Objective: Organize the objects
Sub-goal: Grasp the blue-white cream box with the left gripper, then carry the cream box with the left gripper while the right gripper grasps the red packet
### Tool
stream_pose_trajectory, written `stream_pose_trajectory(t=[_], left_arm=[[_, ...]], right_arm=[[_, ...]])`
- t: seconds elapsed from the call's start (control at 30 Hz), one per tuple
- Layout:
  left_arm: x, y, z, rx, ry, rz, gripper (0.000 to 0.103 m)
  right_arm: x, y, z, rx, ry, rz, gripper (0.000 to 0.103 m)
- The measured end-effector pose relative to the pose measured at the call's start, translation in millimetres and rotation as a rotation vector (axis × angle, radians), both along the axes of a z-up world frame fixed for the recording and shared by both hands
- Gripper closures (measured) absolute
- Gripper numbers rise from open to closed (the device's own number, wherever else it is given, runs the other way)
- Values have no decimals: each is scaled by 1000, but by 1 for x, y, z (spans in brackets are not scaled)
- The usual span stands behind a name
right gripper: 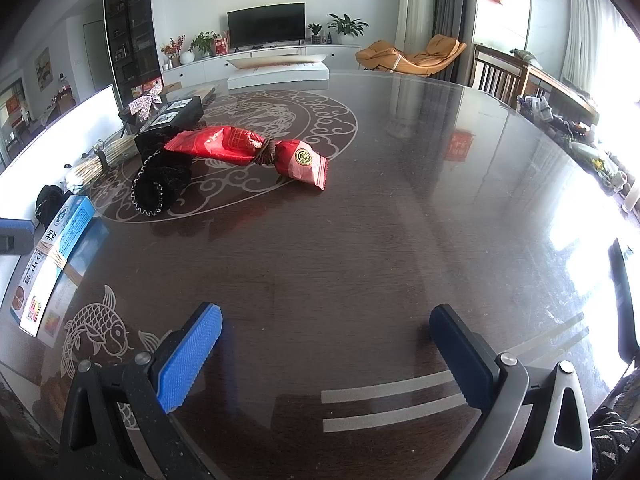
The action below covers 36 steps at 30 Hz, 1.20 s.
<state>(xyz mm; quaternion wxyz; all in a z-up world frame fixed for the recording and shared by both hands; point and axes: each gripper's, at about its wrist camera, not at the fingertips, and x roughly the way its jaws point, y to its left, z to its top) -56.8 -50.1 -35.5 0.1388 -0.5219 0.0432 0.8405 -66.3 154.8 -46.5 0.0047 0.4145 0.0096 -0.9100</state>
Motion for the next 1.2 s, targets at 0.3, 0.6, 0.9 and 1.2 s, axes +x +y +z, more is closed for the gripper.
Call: stream_pose_trajectory(t=[0.3, 0.6, 0.9, 1.2], left_arm=[[6, 11, -36, -58, -10, 90, 12], [6, 15, -42, -64, 45, 112, 0], [14, 7, -32, -56, 103, 90, 56], [43, -11, -29, 27, 73, 73, 63]], right_arm=[[0, 0, 0, 0, 2, 0, 0], [0, 0, 1, 0, -4, 1, 0], [-14, 12, 15, 2, -88, 78, 0], [-117, -49, 40, 331, -165, 658, 2]])
